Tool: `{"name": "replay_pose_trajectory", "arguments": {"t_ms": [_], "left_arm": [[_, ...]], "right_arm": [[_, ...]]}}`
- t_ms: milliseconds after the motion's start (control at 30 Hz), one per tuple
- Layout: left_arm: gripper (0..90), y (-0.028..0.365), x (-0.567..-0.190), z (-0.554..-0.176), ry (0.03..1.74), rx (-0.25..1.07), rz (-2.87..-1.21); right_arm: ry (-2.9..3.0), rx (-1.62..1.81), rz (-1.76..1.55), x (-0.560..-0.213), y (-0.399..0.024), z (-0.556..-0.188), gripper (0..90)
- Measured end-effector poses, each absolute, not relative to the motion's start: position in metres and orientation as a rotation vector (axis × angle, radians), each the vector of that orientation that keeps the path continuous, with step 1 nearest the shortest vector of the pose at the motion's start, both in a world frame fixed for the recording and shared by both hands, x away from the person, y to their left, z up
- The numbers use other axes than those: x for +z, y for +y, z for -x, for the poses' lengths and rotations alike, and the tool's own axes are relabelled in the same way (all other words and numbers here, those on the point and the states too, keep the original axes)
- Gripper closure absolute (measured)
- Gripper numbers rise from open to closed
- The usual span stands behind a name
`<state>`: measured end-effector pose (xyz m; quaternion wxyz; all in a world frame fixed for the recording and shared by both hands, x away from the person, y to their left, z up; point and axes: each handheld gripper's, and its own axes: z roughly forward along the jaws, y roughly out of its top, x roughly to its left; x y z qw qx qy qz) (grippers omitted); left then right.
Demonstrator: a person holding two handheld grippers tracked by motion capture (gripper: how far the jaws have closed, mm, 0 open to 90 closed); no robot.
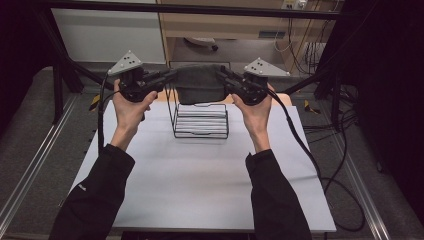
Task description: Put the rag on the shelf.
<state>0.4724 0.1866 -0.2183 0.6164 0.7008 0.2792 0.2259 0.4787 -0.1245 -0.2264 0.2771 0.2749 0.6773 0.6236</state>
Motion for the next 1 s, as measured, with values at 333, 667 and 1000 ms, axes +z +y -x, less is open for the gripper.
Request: {"name": "replay_pose_trajectory", "arguments": {"t_ms": [333, 667, 1000], "left_arm": [[70.4, 0.194, -0.213, -0.468, 0.687, 0.483, -1.645], [74.5, 0.198, -0.198, -0.476, 0.754, 0.404, -1.579], [87.0, 0.187, -0.206, -0.475, 0.749, 0.349, -1.723]], "right_arm": [[1.854, 1.652, -0.725, -0.234, -0.124, -0.474, 75.7], [1.868, 1.633, -0.683, -0.24, -0.127, -0.469, 75.0], [1.89, 1.611, -0.662, -0.242, -0.125, -0.465, 73.3]]}}
